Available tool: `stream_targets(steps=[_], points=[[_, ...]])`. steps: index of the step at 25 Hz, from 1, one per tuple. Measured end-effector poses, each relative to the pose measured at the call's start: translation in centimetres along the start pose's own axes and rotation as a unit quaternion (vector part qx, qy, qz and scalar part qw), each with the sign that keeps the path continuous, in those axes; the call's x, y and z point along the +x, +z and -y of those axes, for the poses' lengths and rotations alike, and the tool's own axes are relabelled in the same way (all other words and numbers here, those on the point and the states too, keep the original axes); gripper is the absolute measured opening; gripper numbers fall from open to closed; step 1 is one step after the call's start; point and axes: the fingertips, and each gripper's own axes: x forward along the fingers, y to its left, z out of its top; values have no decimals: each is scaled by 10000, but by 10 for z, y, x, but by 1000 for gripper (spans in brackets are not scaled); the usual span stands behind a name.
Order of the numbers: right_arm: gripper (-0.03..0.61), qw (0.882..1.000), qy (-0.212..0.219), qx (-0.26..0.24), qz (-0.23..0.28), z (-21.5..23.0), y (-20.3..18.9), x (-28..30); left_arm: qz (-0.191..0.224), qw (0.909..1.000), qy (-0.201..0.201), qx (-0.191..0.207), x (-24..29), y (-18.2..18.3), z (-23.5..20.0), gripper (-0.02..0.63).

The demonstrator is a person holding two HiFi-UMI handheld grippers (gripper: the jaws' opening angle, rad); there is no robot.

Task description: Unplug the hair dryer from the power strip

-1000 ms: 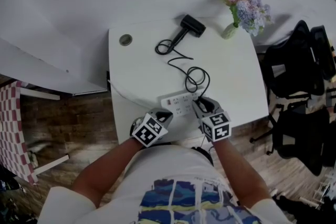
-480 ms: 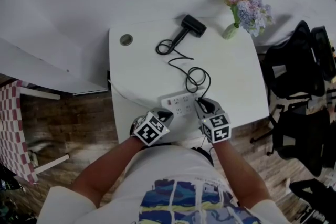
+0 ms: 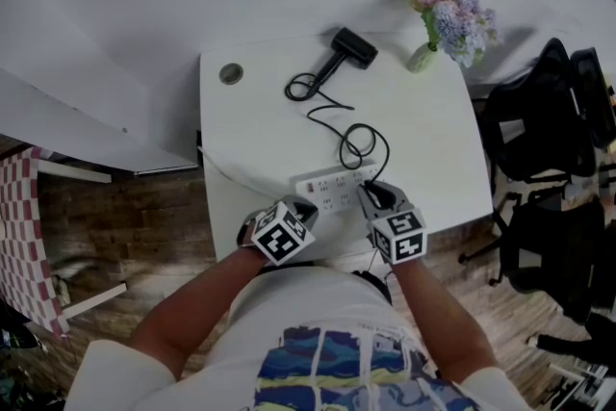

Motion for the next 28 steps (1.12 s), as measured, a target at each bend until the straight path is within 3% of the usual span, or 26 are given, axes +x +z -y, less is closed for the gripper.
stream_targets(steps=[12, 18, 28], points=[[44, 9999, 67, -144, 12, -3, 4, -3, -731, 9963, 29, 452, 4, 1, 2, 2], [46, 9976, 75, -513, 458, -5, 49, -13, -763, 9960, 21, 469, 0, 0, 2, 2], [46, 9981, 99, -301, 531, 6, 49, -23, -654, 9969, 85, 425, 1, 1, 3, 2]])
